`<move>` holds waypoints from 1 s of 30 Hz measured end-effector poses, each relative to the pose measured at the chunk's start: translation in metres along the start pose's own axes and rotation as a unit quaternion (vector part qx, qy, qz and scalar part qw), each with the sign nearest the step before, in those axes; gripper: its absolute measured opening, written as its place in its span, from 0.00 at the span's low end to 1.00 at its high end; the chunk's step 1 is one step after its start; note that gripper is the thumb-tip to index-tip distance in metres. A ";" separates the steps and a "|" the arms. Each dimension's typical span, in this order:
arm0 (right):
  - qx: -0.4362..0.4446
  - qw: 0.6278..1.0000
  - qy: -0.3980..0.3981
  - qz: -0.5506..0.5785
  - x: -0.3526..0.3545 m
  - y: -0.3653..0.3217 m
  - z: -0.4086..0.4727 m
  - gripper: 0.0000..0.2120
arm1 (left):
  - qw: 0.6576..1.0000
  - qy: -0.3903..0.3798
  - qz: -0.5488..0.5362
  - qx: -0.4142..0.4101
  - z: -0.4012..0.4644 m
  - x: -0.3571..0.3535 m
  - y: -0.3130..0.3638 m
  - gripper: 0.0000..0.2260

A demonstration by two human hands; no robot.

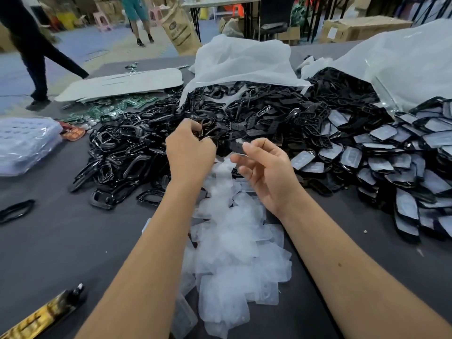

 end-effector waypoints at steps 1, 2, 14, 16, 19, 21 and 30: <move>-0.007 1.000 -0.007 -0.003 0.001 0.001 -0.001 0.13 | 0.999 0.003 -0.024 0.022 -0.003 0.004 -0.002 0.12; -0.011 1.000 -0.013 -0.008 0.002 0.001 -0.002 0.13 | 0.998 0.003 -0.050 0.043 -0.006 0.007 -0.005 0.12; -0.001 0.998 -0.044 -0.053 0.000 0.007 0.003 0.10 | 0.992 0.013 -0.120 0.024 -0.042 0.027 -0.031 0.10; -0.012 0.998 -0.036 -0.056 0.000 0.007 0.003 0.11 | 0.971 -0.043 -0.214 0.094 -0.042 0.022 -0.031 0.12; -0.006 0.996 -0.034 -0.079 0.001 0.009 0.002 0.02 | 0.955 -0.137 -0.246 0.098 -0.042 0.010 -0.028 0.16; 0.003 0.995 -0.034 -0.090 0.002 0.010 0.004 0.08 | 0.951 -0.191 -0.233 0.069 -0.044 0.006 -0.025 0.19; 0.047 0.994 -0.025 -0.093 0.001 0.011 0.003 0.13 | 0.941 -0.217 -0.254 0.055 -0.048 0.004 -0.024 0.08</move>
Point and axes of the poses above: each hand's wrist, its own z-axis towards the middle knuckle, its own x-axis out of the back of the hand, y = z × x, the point moved 1 cm from there along z, towards the middle knuckle, and after that the axes turned 4 degrees about x, right-handed, at the moved point
